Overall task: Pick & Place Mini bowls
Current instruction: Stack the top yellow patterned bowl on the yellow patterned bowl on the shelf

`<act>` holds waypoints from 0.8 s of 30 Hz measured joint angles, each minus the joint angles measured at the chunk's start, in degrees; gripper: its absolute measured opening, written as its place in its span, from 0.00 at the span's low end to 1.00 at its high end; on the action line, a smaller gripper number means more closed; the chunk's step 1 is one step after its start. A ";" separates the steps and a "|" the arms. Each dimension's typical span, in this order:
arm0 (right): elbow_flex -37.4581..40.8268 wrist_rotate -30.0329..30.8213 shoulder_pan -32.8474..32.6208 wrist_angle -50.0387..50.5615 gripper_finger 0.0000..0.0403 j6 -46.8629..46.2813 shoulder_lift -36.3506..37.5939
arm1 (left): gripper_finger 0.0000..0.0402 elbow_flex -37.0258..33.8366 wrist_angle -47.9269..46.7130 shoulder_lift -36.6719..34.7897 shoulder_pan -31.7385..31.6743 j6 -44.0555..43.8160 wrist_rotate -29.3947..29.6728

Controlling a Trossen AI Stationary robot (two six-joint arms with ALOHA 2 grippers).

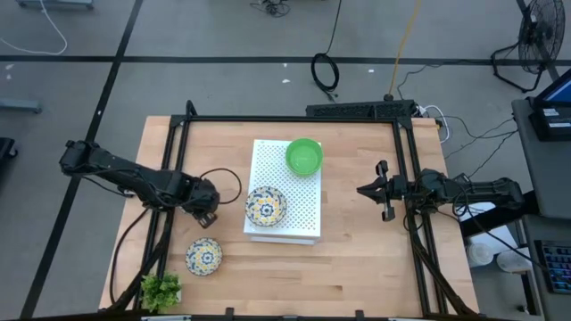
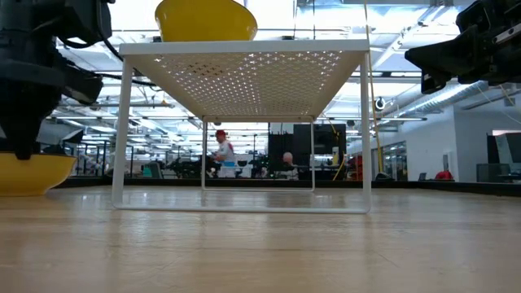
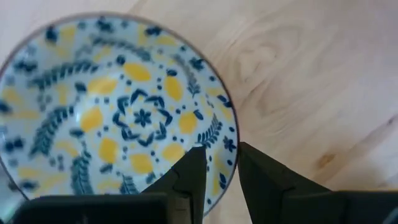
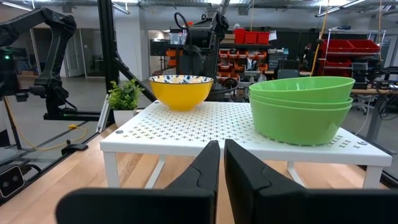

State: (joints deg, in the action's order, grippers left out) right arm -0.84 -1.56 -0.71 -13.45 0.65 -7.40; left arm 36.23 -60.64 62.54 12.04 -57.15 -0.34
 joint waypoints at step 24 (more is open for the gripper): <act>0.00 0.00 0.00 0.00 0.04 0.00 0.00 | 0.23 8.41 -11.86 0.02 -10.96 3.90 7.91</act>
State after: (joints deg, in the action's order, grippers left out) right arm -0.84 -1.56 -0.71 -13.45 0.65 -7.40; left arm 44.63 -72.50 62.57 1.08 -53.26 7.57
